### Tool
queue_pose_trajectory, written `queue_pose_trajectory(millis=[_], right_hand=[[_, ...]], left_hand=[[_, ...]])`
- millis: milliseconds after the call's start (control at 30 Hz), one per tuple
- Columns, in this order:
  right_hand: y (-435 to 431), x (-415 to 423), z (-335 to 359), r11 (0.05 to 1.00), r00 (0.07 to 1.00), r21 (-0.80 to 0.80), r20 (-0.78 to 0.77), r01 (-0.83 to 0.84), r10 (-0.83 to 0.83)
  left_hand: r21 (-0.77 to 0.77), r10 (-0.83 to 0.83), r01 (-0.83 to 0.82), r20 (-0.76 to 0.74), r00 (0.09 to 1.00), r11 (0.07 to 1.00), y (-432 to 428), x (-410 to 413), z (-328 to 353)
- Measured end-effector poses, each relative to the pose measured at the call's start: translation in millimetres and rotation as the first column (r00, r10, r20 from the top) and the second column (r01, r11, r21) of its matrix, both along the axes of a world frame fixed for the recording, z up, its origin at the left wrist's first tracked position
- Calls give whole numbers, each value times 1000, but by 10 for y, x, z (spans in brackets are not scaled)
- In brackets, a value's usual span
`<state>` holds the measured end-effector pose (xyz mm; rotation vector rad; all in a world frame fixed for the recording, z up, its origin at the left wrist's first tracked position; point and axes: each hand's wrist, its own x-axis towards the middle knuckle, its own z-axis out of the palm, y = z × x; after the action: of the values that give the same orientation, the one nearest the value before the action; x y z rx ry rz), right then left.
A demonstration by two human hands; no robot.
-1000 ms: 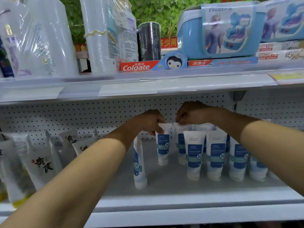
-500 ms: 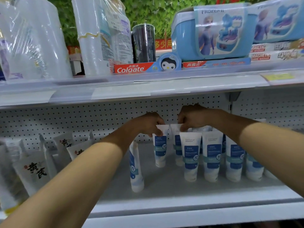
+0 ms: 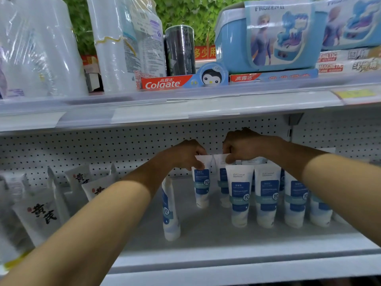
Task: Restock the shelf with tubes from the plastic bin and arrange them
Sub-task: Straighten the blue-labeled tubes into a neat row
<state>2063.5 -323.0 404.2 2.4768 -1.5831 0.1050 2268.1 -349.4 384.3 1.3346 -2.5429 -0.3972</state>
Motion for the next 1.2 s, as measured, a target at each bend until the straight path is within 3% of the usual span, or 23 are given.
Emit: queue_pose_trajectory(millis=[333,600,833,1033,1200], right_hand=[[10,12,13,1000,999,-11,-42,7,-7],[141,27,88,999,998,29,57,21,-22],[483,12,136,990,954,-103,277,-92,118],[783,13,124,981,945,81,292,-175,145],[882,19,69,984,976,159,213,-82,47]], left_hand=[[51,-2,3,-15,1000,999,31,9,6],[12,42,-42,-3,999,999,134,23,50],[-66,105,-129,-285,953,989,683,238,218],[46,70,-56,-391,918,997,1100,608,100],[95,142,-116,-333,932,989,1205,806,27]])
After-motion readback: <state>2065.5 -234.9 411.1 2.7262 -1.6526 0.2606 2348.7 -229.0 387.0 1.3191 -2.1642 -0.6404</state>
